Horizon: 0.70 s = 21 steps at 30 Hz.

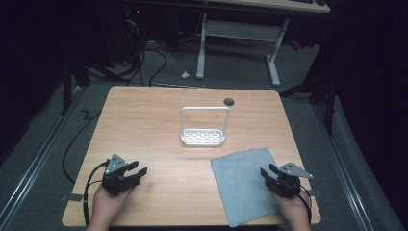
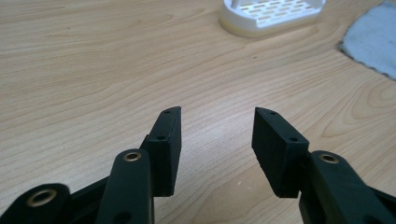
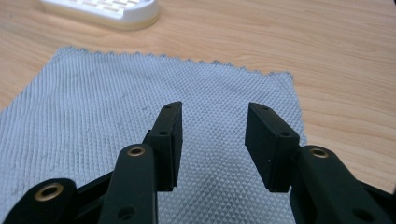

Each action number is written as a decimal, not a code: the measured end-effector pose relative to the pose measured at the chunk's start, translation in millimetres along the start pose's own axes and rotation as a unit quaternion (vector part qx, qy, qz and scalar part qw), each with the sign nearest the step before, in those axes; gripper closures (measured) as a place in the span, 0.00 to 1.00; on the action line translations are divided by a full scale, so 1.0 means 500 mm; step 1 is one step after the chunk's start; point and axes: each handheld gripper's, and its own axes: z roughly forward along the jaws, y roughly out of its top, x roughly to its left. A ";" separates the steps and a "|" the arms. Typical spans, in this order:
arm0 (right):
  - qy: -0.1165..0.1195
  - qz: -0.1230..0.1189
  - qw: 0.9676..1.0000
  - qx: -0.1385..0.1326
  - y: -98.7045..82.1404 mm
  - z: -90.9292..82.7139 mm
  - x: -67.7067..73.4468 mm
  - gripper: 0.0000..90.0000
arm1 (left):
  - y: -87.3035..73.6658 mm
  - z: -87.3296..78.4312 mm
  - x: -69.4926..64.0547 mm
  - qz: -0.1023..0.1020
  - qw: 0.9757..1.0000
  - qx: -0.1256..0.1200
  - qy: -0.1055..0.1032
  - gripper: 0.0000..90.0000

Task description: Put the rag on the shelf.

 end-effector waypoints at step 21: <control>0.072 -0.071 0.994 0.029 0.008 -0.004 0.058 1.00 | 0.001 -0.004 -0.005 -0.014 1.000 -0.016 -0.006 0.64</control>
